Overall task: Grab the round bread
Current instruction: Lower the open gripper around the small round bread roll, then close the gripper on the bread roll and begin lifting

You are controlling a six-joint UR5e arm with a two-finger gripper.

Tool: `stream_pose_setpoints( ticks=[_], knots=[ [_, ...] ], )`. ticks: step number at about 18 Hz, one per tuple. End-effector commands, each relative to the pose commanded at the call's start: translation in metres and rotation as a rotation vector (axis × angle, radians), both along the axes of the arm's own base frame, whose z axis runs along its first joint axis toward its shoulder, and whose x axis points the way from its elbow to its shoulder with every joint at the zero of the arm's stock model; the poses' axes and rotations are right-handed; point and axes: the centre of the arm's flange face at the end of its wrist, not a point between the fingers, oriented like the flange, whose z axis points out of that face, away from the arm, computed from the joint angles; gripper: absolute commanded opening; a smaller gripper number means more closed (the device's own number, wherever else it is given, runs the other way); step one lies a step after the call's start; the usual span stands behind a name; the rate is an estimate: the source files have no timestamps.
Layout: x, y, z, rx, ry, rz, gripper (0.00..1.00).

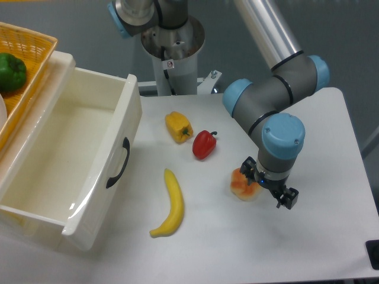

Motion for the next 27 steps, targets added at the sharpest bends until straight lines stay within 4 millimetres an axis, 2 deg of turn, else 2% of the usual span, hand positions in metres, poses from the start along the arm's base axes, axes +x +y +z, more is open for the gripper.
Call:
stream_pose_setpoints(
  ticks=[4, 6, 10, 13, 18, 20, 22, 27],
  knots=[
    [-0.004, -0.002, 0.007, 0.017, 0.004, 0.005, 1.00],
    [0.001, -0.003, 0.005, 0.021, -0.007, 0.008, 1.00],
    [0.017, -0.016, -0.029, -0.015, -0.059, 0.018, 1.00],
    [0.021, -0.021, -0.040, -0.028, -0.074, 0.043, 1.00],
    [0.016, -0.029, -0.046, 0.010, -0.108, 0.078, 1.00],
    [0.019, -0.039, -0.057, -0.003, -0.130, 0.091, 1.00],
    [0.017, -0.046, -0.059, -0.004, -0.135, 0.102, 1.00],
    [0.024, -0.045, -0.078, -0.018, -0.154, 0.104, 1.00]
  ],
)
